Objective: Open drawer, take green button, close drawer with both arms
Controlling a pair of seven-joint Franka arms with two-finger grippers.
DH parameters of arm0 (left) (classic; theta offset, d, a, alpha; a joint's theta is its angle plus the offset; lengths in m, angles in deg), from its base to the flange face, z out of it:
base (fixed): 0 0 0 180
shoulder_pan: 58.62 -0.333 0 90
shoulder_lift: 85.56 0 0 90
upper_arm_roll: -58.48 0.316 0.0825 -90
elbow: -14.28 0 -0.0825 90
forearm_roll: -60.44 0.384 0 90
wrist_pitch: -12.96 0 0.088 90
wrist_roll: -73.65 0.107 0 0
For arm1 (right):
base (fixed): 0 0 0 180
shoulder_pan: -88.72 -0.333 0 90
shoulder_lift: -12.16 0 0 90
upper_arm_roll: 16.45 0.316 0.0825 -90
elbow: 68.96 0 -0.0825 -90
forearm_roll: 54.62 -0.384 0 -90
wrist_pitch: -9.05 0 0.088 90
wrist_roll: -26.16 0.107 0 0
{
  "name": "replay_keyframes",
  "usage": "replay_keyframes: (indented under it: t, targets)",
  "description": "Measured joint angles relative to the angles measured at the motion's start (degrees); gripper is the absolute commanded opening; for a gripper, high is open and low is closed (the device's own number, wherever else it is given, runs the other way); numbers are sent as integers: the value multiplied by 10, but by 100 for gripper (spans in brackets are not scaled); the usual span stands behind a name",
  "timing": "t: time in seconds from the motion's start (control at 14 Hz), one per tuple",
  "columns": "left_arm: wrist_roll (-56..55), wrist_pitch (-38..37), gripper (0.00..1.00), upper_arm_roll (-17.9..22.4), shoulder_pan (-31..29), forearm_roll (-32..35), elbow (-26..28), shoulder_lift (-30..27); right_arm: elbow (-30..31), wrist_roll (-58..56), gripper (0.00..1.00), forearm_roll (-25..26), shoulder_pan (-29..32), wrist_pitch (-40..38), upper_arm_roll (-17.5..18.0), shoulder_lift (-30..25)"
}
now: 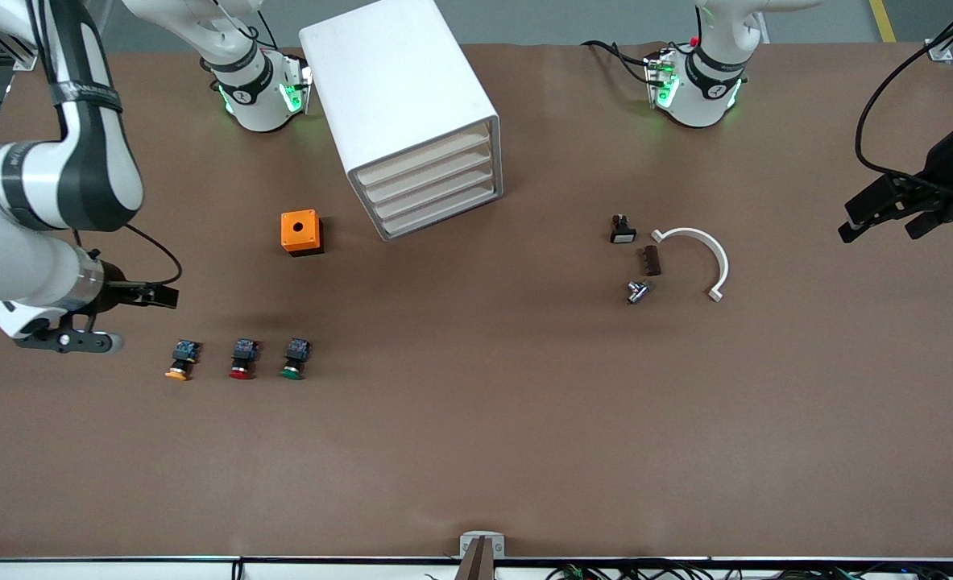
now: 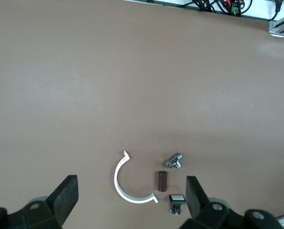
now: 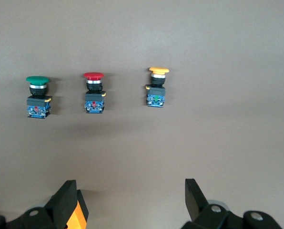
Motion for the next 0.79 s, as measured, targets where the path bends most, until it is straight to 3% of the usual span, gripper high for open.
replay_keyframes:
  t: [0.79]
  targets:
    - [0,-4,99,-1,4,0,-24,16,-38,-62,100,-24,35,-96,1,-80]
